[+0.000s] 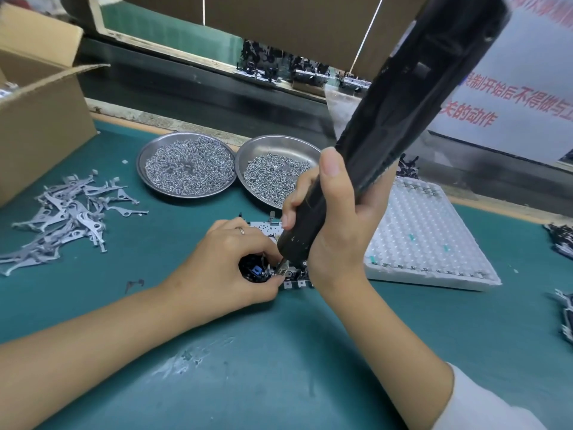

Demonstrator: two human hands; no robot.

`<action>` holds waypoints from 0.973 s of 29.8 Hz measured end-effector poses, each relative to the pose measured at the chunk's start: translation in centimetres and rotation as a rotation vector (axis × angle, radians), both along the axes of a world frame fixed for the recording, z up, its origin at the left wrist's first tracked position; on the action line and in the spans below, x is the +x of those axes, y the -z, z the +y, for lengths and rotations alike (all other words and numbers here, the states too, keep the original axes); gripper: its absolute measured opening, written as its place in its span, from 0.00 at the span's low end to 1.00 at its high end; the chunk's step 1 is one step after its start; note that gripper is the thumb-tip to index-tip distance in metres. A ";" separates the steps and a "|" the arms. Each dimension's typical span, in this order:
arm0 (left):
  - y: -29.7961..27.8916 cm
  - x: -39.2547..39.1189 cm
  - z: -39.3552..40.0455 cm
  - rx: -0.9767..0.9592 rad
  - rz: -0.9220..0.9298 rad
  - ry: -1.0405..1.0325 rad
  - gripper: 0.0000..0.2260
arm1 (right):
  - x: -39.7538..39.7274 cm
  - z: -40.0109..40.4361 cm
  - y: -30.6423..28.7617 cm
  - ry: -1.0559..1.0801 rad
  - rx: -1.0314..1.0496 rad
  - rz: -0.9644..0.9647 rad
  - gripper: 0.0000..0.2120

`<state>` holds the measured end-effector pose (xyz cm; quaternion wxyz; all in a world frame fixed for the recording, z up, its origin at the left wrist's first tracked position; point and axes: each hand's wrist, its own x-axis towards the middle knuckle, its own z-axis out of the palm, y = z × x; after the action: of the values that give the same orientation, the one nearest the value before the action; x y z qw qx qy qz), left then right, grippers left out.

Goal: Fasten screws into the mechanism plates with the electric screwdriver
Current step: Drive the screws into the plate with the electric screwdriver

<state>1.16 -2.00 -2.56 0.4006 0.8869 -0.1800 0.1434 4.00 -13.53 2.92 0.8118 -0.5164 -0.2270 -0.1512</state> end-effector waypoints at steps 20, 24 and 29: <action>0.0 -0.1 0.0 -0.013 -0.009 -0.004 0.08 | 0.0 -0.1 0.2 -0.002 -0.015 -0.023 0.14; 0.0 -0.1 -0.1 -0.041 -0.009 0.002 0.08 | 0.5 -1.0 -0.5 0.042 0.007 -0.080 0.10; 0.2 -0.1 0.0 -0.045 -0.013 -0.011 0.09 | 1.1 -1.0 0.4 0.070 -0.032 -0.042 0.10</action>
<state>1.04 -2.01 -2.77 0.4186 0.8776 -0.1744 0.1554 5.10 -14.58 2.52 0.7927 -0.5336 -0.2281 -0.1866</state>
